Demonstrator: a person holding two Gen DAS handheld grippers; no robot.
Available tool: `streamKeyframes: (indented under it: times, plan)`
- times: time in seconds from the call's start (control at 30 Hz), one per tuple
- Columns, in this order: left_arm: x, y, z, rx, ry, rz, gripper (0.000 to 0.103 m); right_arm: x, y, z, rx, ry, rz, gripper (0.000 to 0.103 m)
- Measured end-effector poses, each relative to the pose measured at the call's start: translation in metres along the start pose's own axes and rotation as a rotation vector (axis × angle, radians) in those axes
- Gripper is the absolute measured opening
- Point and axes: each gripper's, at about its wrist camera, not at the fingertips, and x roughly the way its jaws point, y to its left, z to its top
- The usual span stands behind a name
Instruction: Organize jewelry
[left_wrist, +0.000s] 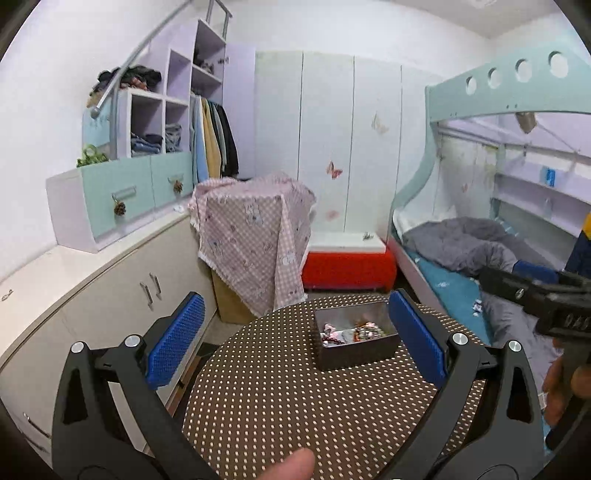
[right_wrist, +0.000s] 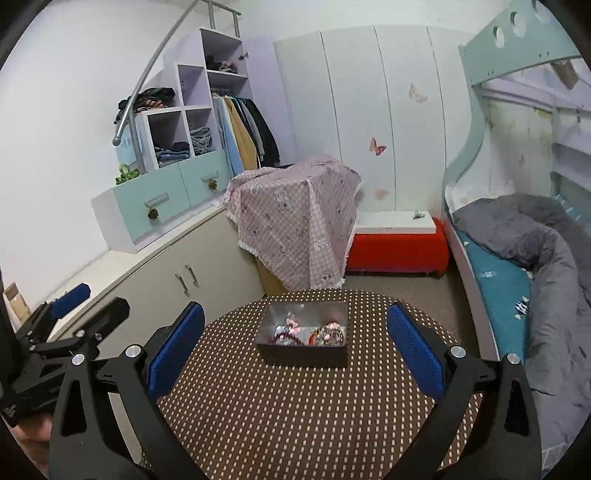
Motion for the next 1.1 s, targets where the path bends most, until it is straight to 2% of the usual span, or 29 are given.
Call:
streamKeyframes:
  times: [0.27,0.6,0.7,1.1]
  plan:
    - [-0.062,-0.012,-0.012,0.014,-0.065,0.024,0.097,-0.052,0.021,-0.029,-0.015,-0.055,-0.061,0.095]
    - [-0.109,-0.008,-0.035,0.013,-0.093,0.071,0.097,-0.094,0.044,-0.067,-0.018,-0.11,-0.121,0.095]
    - [-0.115,-0.008,-0.04,0.024,-0.092,0.108,0.097,-0.098,0.047,-0.072,-0.013,-0.113,-0.128,0.095]
    - [-0.119,-0.003,-0.05,-0.01,-0.081,0.093,0.097,-0.107,0.06,-0.078,-0.046,-0.135,-0.134,0.095]
